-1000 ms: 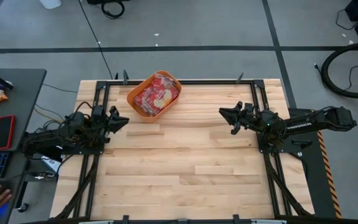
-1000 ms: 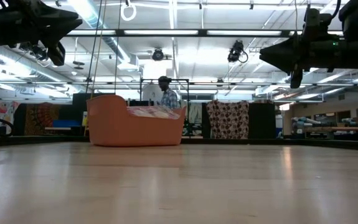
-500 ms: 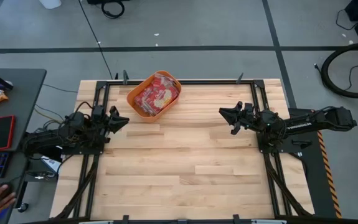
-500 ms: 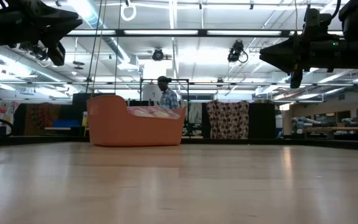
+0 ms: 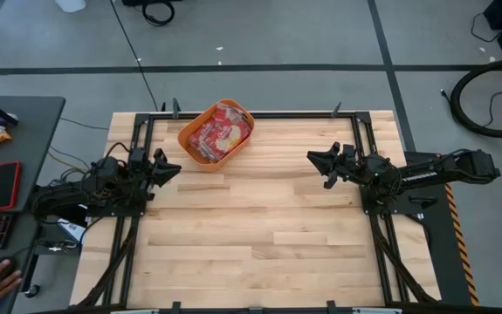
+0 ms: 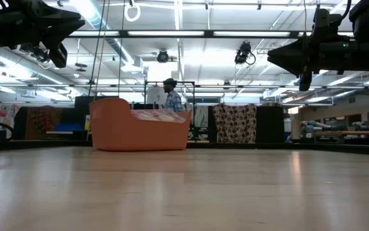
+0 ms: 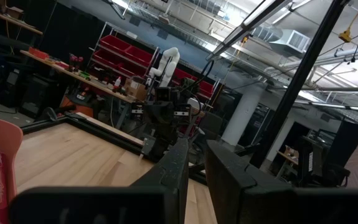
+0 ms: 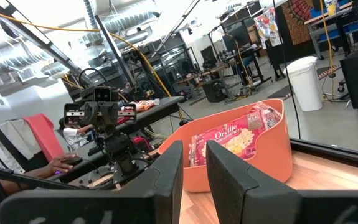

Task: Sort popcorn bags into baskets
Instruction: Return to Home Position

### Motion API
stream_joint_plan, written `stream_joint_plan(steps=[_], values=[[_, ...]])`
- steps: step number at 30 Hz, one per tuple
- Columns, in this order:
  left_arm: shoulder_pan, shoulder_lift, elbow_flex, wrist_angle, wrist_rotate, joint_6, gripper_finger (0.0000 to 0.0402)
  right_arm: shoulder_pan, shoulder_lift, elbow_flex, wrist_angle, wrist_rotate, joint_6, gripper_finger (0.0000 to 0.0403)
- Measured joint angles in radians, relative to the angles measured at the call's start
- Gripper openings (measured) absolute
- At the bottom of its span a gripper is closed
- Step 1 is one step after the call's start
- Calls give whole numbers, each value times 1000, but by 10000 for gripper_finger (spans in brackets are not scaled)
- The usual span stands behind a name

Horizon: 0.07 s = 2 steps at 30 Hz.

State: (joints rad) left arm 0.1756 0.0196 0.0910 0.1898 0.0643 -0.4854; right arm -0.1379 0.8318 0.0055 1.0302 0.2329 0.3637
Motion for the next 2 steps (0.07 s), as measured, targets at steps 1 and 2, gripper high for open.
stream_joint_plan(steps=[1,2], values=[[0,0,0,0,0,0,57,0,0,0,0,0,0,75],[0,0,0,0,0,0,57,0,0,0,0,0,0,75]])
